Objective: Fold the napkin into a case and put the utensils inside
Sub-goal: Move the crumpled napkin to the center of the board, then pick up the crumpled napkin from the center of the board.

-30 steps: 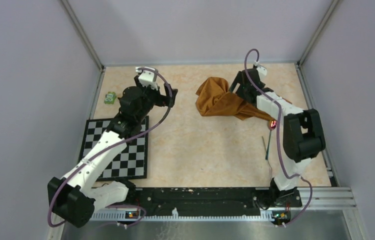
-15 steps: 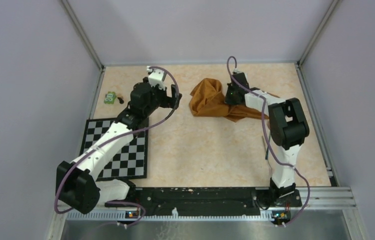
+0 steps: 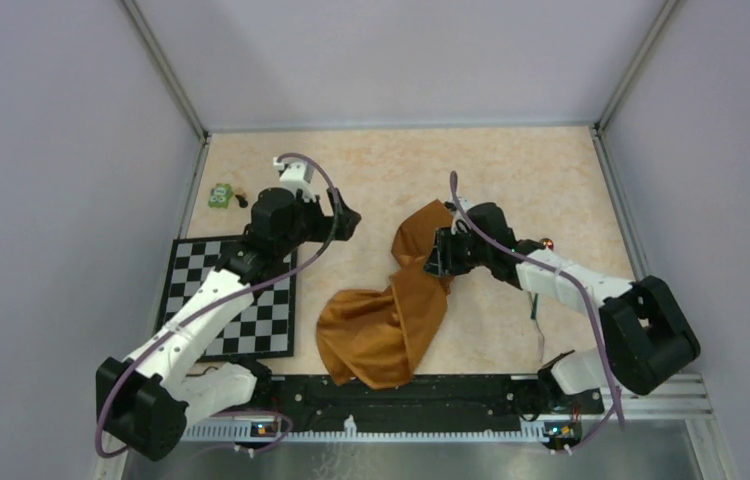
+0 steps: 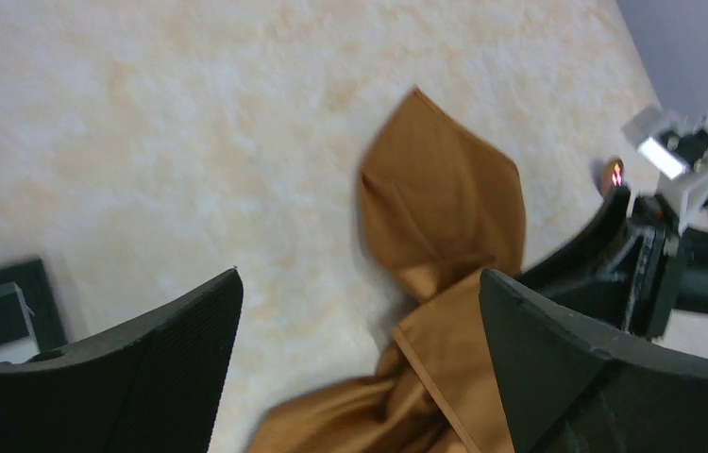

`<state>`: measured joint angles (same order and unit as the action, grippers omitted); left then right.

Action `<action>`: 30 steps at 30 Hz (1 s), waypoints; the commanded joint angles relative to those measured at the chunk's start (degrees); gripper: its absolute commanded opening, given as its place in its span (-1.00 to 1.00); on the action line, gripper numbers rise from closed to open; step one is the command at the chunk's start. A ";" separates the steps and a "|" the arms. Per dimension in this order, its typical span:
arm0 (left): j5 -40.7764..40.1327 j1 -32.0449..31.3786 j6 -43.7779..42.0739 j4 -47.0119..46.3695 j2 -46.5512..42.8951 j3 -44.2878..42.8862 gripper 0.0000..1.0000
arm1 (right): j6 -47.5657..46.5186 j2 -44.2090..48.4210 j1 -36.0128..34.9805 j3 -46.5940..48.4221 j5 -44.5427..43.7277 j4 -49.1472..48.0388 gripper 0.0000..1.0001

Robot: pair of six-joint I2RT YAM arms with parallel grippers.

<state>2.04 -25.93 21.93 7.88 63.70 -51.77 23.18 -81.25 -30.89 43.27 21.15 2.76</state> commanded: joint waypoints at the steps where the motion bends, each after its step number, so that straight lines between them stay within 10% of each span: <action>1: 11.55 -0.17 11.06 5.12 -4.99 8.70 0.97 | 1.95 7.68 -0.22 -2.28 -11.93 7.90 0.08; 7: 21.66 -0.22 16.27 4.21 -3.84 16.09 0.97 | 3.46 14.65 -8.57 2.29 -25.03 18.07 0.44; 16: 18.52 -1.85 18.87 0.19 1.68 22.41 0.68 | 7.43 5.40 -23.88 4.76 -31.49 13.15 0.23; 30: 16.15 -3.25 19.99 -8.43 15.33 23.22 0.07 | 12.08 -18.00 -28.34 17.99 -48.13 21.50 0.21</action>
<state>21.26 -28.93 42.33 2.35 74.30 -26.68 33.58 -95.92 -58.06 56.77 -18.59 20.27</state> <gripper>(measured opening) 0.586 0.649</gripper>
